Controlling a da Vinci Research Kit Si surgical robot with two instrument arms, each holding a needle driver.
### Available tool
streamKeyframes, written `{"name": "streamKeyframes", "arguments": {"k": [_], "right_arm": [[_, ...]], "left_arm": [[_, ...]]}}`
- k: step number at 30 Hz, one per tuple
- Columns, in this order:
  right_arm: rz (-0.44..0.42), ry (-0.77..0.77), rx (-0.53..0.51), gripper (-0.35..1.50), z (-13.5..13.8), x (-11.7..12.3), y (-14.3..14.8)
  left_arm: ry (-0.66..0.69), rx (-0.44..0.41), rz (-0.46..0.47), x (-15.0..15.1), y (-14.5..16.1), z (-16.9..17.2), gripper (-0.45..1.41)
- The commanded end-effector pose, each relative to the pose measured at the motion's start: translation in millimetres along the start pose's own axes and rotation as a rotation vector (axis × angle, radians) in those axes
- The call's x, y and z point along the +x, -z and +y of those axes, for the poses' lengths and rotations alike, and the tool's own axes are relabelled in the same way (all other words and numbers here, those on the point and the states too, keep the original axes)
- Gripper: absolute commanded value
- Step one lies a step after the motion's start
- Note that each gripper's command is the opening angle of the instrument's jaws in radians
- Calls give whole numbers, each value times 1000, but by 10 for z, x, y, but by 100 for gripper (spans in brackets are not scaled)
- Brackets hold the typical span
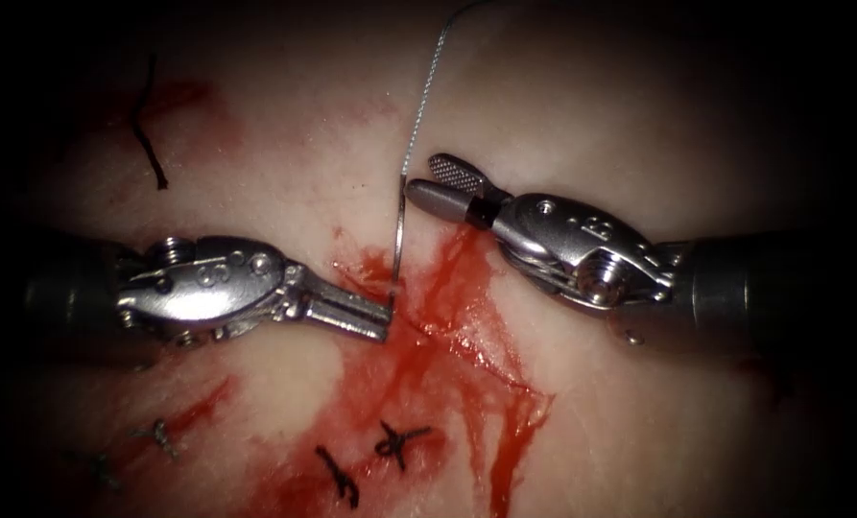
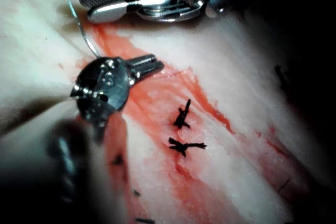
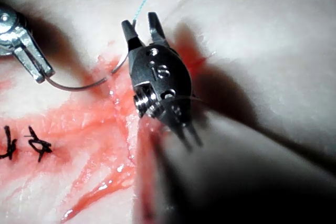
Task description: Wound Closure
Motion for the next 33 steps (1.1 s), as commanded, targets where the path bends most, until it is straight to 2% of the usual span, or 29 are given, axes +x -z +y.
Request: {"name": "streamKeyframes", "arguments": {"k": [1,2,5,6,8,9,11,12,16,17,23,28,33], "right_arm": [[1,1,3,37,-5,-3,-8],[2,-5,0,44,-5,-3,-9],[-2,13,11,47,-5,-3,-9],[-4,30,26,59,-6,-3,-9],[-6,42,35,59,-6,-3,-8],[-4,54,40,74,-7,-4,-8],[-5,60,44,79,-8,-4,-8],[-5,83,57,88,-9,-3,-8],[8,119,99,94,-10,1,-9],[17,133,120,98,-11,3,-9],[57,182,154,104,-15,12,-12],[72,185,156,88,-21,20,-12],[76,210,162,84,-22,24,-12]], "left_arm": [[63,13,26,0,-3,-1,-45],[111,21,65,8,1,2,-45],[178,21,95,19,5,4,-45],[281,24,121,30,10,6,-45],[317,32,134,35,12,7,-45],[431,48,150,45,18,8,-45],[472,54,157,50,21,9,-45],[554,62,172,58,28,9,-45],[783,72,205,74,45,9,-45],[903,65,220,80,53,8,-45],[1138,45,262,87,67,6,-45],[1265,31,272,85,70,4,-45],[1430,-44,265,82,74,4,-45]]}}
